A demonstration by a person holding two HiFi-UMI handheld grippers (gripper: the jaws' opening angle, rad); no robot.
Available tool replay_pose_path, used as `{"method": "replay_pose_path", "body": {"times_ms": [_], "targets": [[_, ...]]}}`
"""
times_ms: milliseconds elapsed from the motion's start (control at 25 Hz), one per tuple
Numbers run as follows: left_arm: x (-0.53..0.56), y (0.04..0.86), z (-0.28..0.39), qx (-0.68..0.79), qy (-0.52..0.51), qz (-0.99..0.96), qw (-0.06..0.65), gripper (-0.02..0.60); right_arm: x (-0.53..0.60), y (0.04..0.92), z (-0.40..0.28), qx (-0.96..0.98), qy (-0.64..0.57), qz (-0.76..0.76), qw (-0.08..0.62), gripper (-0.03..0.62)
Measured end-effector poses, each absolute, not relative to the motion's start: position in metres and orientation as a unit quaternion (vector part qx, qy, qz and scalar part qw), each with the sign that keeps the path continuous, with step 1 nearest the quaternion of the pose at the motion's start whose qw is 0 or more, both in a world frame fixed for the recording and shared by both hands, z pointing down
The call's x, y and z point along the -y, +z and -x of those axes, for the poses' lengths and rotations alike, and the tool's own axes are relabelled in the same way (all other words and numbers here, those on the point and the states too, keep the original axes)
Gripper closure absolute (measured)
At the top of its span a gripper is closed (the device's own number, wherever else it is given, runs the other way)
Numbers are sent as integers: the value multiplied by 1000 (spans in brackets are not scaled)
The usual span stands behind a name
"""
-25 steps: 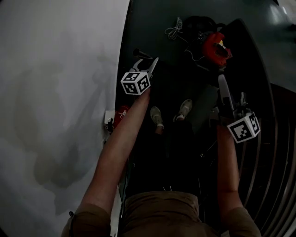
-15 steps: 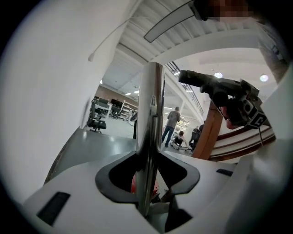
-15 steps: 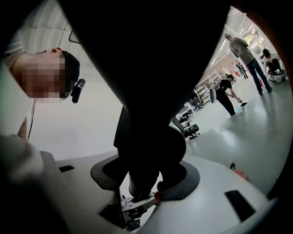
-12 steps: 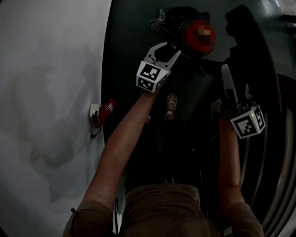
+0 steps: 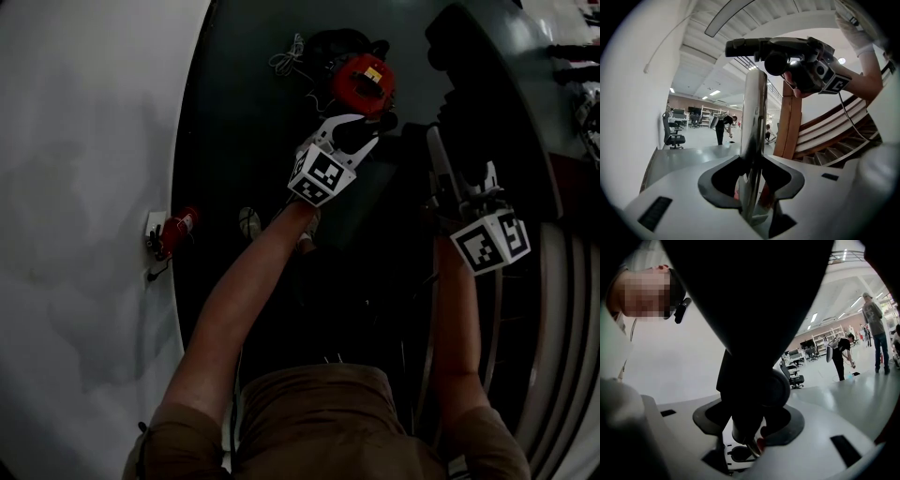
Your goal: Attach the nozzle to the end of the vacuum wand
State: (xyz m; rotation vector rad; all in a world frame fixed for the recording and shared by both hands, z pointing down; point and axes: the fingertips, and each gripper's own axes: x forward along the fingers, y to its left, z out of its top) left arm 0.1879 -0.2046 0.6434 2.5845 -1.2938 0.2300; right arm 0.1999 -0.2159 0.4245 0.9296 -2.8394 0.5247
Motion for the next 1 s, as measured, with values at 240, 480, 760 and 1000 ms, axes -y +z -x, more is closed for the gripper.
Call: {"method": "replay_pose_path", "body": {"times_ms": [240, 480, 760, 1000], "targets": [[208, 628, -243, 416, 98, -899, 89, 426, 223, 433, -238, 926, 153, -333, 97, 395], [205, 625, -289, 385, 117, -913, 65, 428, 228, 433, -277, 917, 111, -360, 134, 395], [213, 624, -302, 361, 121, -922, 64, 430, 240, 440, -287, 906, 125, -375, 150, 396], [221, 627, -310, 347, 128, -927, 61, 430, 252, 452, -298, 888, 119, -408, 175, 396]]}}
